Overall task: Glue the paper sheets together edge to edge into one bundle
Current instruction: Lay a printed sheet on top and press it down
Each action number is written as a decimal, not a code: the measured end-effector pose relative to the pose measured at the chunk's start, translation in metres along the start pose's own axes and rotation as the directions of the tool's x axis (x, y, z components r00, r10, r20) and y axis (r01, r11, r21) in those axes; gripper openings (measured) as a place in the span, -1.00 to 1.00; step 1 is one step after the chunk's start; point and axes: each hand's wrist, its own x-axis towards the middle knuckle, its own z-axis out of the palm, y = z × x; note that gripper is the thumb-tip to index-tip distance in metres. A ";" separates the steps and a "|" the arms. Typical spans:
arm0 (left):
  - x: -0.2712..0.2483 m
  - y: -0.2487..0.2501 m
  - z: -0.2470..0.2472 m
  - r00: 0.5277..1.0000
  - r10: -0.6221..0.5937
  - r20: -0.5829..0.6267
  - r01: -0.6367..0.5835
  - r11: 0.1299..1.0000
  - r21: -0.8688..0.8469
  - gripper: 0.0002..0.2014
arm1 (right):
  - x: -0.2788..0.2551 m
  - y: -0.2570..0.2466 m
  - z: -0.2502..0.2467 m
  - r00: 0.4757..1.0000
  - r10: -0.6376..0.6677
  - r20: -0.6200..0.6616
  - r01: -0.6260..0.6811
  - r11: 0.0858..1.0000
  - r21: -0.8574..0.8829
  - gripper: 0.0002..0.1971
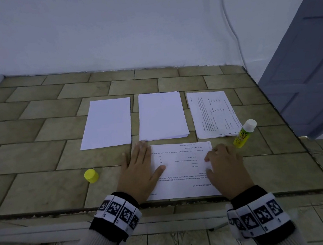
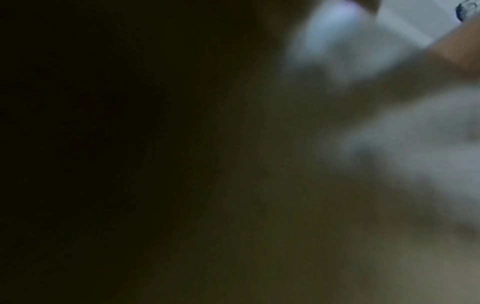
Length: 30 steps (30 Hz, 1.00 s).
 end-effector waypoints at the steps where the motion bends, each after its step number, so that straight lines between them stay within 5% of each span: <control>1: 0.001 -0.002 0.005 1.000 0.003 -0.017 -0.003 1.000 0.013 0.00 | 0.000 -0.007 0.001 1.000 -0.024 -0.016 0.025 0.998 0.050 -0.66; 8: -0.004 -0.011 0.016 0.993 0.055 -0.107 -0.054 0.998 0.016 -0.15 | 0.018 -0.069 0.041 0.960 -0.267 0.082 0.248 0.950 0.189 -0.14; 12: -0.004 -0.013 0.019 0.991 0.061 -0.123 -0.058 0.998 0.036 -0.27 | 0.025 -0.083 0.056 0.954 -0.288 0.082 0.271 0.946 0.176 -0.11; 19: -0.003 -0.012 0.020 0.991 0.043 -0.130 -0.036 0.998 0.053 -0.11 | 0.023 -0.028 0.065 0.992 -0.123 -0.007 0.123 0.980 0.154 -0.02; 26: -0.002 -0.012 0.023 0.991 0.031 -0.128 -0.023 0.998 0.063 -0.09 | 0.013 0.000 0.052 0.999 0.021 0.039 -0.022 0.999 0.024 -0.02; 30: -0.002 -0.011 0.021 0.990 0.041 -0.138 -0.035 0.998 0.049 -0.09 | 0.016 -0.038 0.053 0.989 -0.147 -0.003 0.146 0.982 0.122 -0.02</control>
